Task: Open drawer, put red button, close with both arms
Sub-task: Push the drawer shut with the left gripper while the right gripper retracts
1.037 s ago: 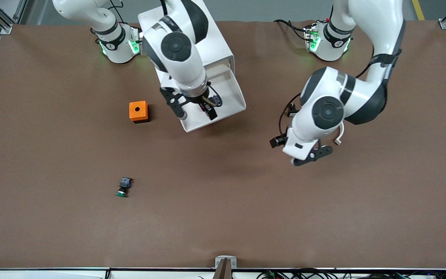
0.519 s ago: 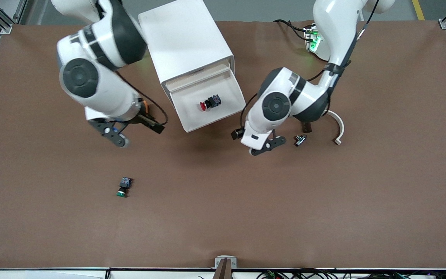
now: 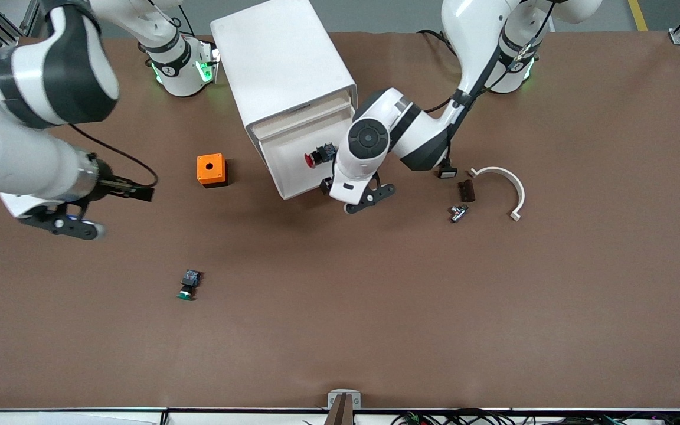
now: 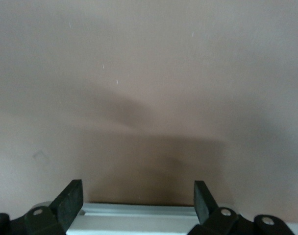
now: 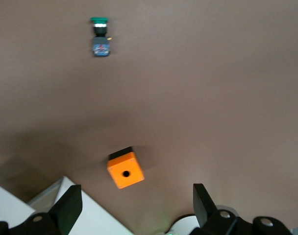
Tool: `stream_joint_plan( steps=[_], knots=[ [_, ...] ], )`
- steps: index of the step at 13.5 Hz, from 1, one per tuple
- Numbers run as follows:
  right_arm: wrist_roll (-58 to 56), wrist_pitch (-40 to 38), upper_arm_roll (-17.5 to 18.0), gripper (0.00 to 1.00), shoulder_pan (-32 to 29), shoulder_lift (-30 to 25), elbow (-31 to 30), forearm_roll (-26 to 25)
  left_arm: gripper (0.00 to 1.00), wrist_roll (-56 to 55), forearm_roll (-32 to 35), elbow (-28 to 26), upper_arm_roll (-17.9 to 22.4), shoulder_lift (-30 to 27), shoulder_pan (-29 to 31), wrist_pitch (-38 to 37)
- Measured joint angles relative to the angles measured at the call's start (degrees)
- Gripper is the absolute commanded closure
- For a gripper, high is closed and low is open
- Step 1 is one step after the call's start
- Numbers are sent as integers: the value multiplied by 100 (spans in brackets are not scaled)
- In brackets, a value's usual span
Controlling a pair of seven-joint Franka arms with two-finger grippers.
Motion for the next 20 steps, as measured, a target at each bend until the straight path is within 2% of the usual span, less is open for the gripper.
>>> stream_joint_plan(
  steps=[3,7,11,14,16,18,20],
  knots=[
    [-1171,-156,-7,0,-581,0,56,-38,1,-551,-24,0,-34,46,-244,-52],
    [-2287,-165,-12,0,-1188,0,162,-62,1,-1250,-34,0,-435,54,-404,-97],
    [-2486,-174,2,0,-1425,0,300,-61,1,-1718,-33,-2,-752,82,-413,-112],
    [-2484,-171,84,0,-1417,1,338,-32,1,-1815,-35,-1,-759,89,-385,-143],
    [-2484,-170,95,0,-1417,1,435,3,1,-1845,-35,55,-744,86,-236,-220],
    [-2483,-235,111,0,-1417,0,566,20,1,-1803,32,257,-725,65,211,-314],
    [-2484,-426,117,0,-1417,-1,657,32,1,-1696,513,497,-722,-43,795,-664]
  ],
)
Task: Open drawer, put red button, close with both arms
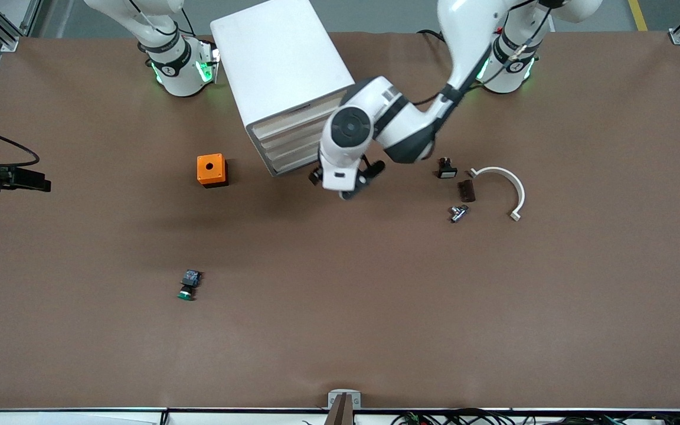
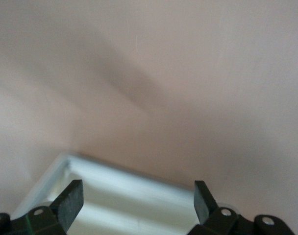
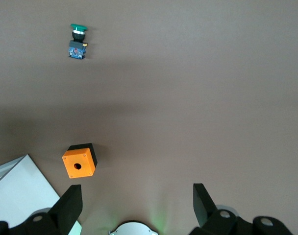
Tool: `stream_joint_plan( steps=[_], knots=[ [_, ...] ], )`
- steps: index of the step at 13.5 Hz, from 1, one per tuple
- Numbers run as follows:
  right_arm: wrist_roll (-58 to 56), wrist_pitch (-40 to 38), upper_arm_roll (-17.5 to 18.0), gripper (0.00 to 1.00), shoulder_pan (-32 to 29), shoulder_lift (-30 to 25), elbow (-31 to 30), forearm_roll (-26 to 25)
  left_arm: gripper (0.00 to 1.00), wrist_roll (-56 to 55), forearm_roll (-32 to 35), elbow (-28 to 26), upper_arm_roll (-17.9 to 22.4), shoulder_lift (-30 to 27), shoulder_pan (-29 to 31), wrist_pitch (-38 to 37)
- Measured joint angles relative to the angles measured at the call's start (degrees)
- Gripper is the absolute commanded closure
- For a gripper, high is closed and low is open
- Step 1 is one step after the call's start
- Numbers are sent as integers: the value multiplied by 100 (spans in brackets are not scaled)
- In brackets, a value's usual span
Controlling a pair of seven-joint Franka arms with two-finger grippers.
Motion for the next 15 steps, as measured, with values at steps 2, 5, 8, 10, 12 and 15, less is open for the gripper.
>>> stream_joint_plan(
  steps=[2,5,8,10,12,15],
  knots=[
    [0,-318,3,0,0,-9,67,1,1,111,694,93,-5,-224,457,-361],
    [0,-501,13,0,1,-150,114,24,0,819,1218,127,3,-688,924,-871],
    [0,-641,13,0,1,-372,115,26,0,1872,1291,133,7,-1205,1613,-1606],
    [0,-618,15,0,2,-469,114,27,0,2637,1303,133,4,-1595,2139,-2021],
    [0,-598,20,0,3,-540,115,32,0,3361,1304,128,2,-1955,2566,-2329],
    [-2,-567,32,0,61,-584,91,59,0,4123,1304,46,-1,-2362,2975,-2471]
  ],
)
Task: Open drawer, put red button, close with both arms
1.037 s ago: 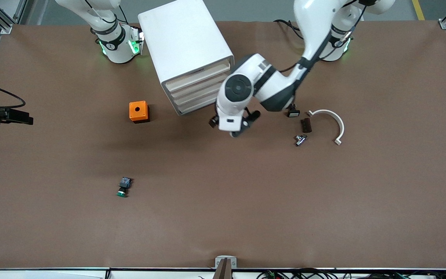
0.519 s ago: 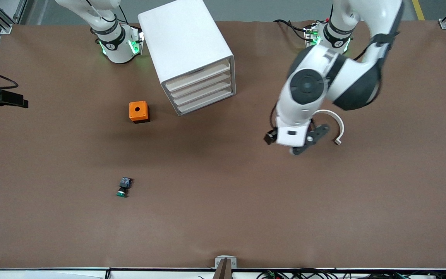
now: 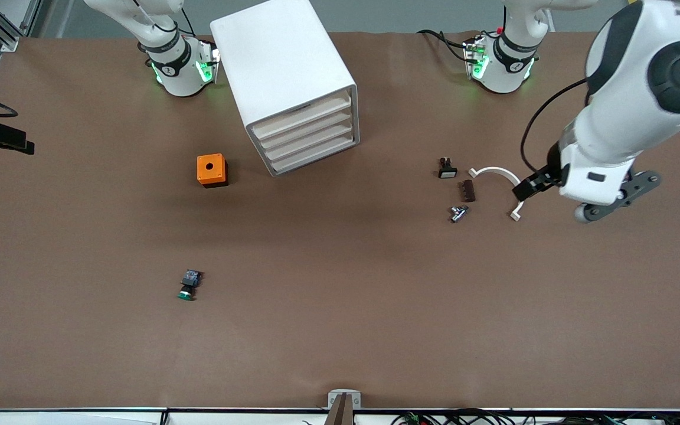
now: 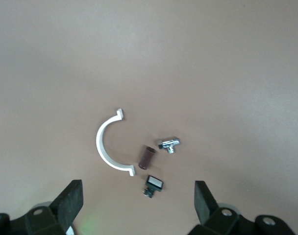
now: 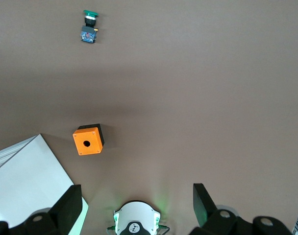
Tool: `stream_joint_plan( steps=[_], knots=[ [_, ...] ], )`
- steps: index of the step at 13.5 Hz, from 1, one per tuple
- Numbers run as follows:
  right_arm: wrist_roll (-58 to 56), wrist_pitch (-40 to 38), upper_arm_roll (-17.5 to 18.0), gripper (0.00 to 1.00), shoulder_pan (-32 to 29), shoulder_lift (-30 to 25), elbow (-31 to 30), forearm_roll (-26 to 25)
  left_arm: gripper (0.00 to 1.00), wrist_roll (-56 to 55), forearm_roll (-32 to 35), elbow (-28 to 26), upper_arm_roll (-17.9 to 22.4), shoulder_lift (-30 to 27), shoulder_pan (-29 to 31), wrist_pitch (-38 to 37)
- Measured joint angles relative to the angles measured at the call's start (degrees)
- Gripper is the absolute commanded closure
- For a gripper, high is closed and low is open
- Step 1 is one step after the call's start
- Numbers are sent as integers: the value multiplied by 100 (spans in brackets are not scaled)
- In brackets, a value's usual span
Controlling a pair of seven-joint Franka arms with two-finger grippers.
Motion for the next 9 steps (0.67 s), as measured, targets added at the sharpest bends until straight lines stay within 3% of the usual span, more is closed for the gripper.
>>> stream_joint_plan(
  steps=[4,9],
  knots=[
    [5,335,-244,0,461,-196,-248,0,1,1141,-11,-571,43,-800,363,-26],
    [4,1008,-366,0,501,-793,-1099,0,5,2812,-18,-1044,250,-1513,684,-25]
  ],
)
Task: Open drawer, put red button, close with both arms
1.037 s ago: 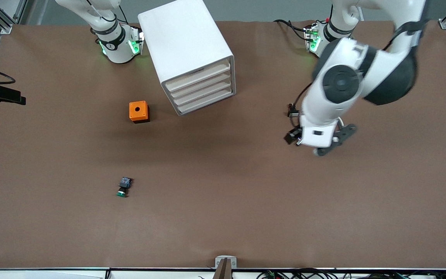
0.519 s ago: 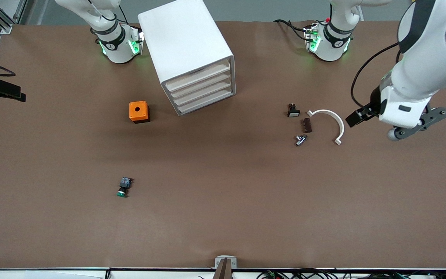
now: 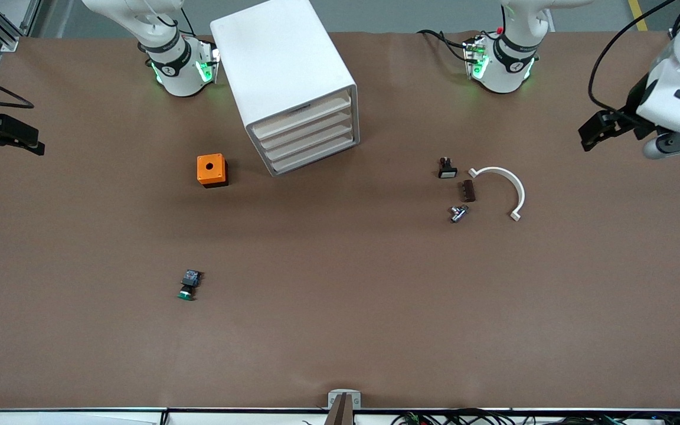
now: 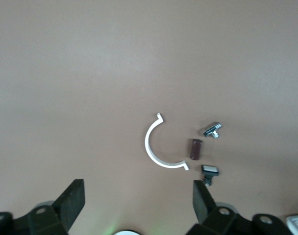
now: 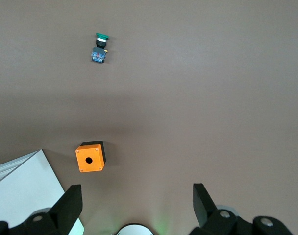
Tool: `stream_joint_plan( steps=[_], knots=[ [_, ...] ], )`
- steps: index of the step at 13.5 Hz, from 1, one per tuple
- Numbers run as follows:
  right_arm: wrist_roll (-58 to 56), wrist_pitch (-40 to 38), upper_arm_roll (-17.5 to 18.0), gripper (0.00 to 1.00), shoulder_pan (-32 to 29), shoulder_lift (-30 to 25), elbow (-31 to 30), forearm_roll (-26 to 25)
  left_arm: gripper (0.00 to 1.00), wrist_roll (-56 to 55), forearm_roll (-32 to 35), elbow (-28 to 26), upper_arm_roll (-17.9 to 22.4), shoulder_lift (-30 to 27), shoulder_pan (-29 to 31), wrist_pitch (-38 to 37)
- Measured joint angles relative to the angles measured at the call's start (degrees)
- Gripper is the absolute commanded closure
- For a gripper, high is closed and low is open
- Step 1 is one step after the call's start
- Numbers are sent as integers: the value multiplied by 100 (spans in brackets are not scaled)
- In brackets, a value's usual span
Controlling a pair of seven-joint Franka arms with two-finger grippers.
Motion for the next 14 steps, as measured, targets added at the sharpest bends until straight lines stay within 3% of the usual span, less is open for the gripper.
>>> stream_joint_plan(
  steps=[7,14],
  knots=[
    [0,168,-78,0,-122,-228,-255,255,0,968,-318,-22,360,-195,120,18],
    [0,358,-76,0,-124,-360,-361,271,0,999,-344,50,305,-173,84,24]
  ],
)
